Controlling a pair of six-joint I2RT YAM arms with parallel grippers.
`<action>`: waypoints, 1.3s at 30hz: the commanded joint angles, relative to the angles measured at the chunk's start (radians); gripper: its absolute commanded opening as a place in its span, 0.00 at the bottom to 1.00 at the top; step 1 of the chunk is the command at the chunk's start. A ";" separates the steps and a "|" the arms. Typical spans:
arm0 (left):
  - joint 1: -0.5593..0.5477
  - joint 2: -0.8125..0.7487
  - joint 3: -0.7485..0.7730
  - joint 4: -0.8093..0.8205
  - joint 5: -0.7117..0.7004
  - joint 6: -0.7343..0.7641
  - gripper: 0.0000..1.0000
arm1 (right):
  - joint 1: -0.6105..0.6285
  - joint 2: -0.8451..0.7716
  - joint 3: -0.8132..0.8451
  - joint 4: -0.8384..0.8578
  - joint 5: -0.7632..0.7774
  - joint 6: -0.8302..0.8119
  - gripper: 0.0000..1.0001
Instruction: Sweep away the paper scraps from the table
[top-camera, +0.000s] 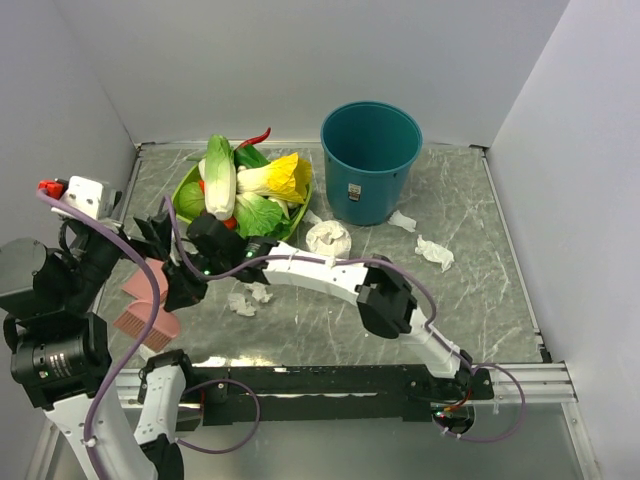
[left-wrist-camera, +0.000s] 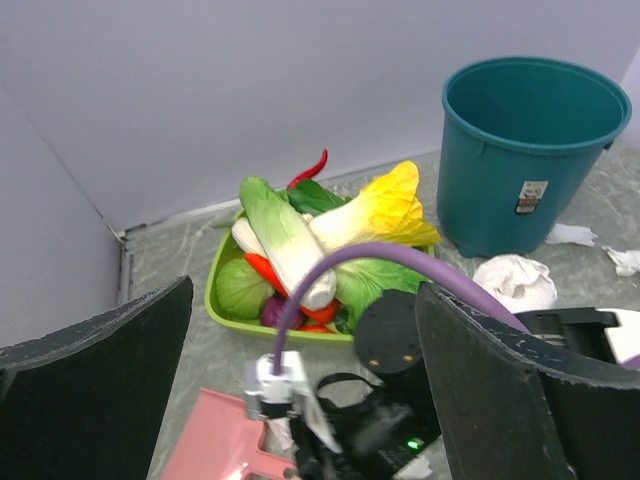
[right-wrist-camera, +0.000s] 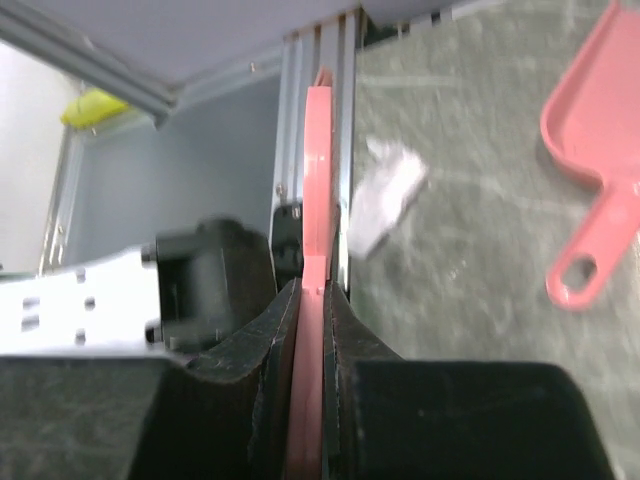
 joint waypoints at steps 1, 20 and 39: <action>0.004 -0.035 -0.026 0.003 0.070 -0.008 0.97 | 0.024 0.072 0.151 0.026 0.001 0.085 0.00; 0.004 -0.049 0.021 -0.088 0.094 0.059 0.96 | 0.035 0.209 0.223 -0.026 0.073 0.168 0.00; 0.004 -0.053 -0.026 -0.039 0.130 0.038 0.96 | 0.034 0.100 0.064 -0.172 0.111 0.048 0.00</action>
